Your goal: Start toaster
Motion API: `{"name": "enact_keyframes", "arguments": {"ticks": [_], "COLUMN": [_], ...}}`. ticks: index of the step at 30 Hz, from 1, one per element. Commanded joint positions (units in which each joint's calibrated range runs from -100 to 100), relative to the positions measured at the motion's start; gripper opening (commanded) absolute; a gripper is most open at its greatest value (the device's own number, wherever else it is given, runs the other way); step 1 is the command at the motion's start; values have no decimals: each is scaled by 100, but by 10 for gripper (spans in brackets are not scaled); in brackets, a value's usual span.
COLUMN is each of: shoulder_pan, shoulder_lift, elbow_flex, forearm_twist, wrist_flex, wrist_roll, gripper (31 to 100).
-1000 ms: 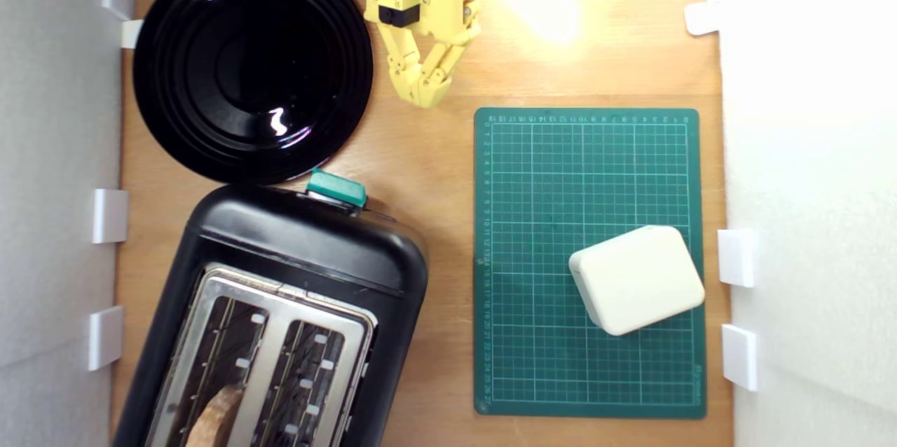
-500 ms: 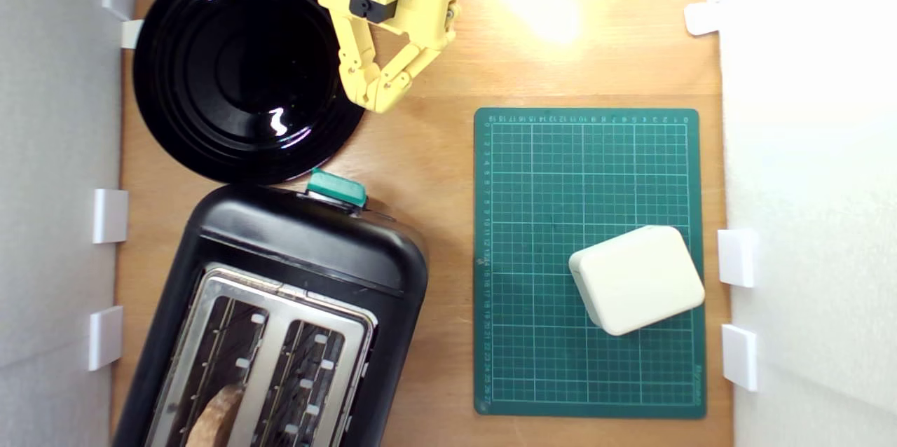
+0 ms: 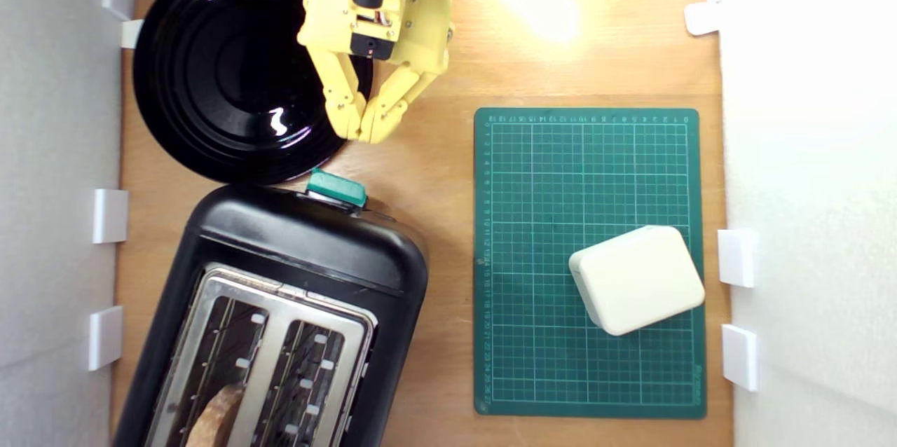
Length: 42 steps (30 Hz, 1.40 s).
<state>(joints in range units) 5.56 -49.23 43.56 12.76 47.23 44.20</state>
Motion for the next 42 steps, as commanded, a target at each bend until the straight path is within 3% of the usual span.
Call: {"name": "enact_keyframes", "arguments": {"ticks": [1,9,42], "shoulder_pan": [87,63,373], "shoulder_lift": [218,585,1867], "elbow_flex": [-426,-780,-1271], "forearm_twist": [-38,-47,75], "wrist_flex": [-779,-908,-1105], "wrist_roll": [-176,-417,-391], "gripper": [313,313,313]}}
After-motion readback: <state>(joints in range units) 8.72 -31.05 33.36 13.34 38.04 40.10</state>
